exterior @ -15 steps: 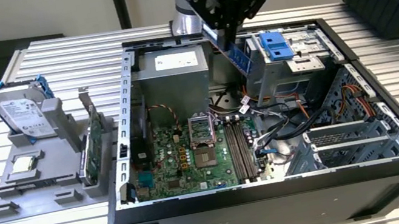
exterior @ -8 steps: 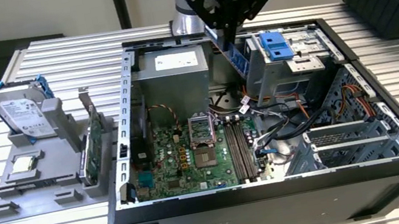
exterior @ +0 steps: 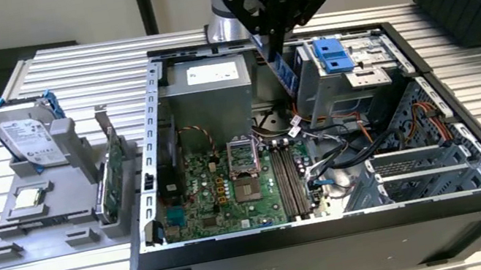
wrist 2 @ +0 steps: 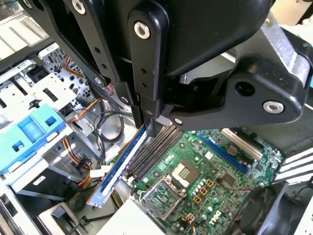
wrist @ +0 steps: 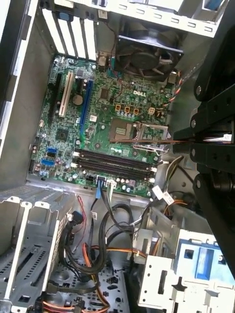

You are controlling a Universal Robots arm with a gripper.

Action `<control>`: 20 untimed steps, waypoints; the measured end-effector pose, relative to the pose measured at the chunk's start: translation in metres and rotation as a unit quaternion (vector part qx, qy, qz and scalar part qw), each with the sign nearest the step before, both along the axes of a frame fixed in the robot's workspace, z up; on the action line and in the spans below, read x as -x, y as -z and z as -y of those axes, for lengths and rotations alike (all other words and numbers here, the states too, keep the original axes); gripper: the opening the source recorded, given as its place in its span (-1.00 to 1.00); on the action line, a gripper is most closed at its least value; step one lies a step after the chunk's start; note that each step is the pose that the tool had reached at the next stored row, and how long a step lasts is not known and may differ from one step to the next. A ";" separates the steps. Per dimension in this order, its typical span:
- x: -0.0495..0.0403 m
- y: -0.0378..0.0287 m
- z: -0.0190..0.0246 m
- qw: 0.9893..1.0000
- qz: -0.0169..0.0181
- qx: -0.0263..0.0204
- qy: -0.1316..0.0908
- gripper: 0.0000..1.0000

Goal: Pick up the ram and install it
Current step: 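Insert the ram into the slot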

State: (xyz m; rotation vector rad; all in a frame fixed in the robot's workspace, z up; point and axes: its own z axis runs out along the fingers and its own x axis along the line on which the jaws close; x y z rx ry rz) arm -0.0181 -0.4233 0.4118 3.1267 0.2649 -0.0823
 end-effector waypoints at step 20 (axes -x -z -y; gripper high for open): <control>0.0001 0.0065 0.0000 1.000 0.009 0.000 0.009 -1.00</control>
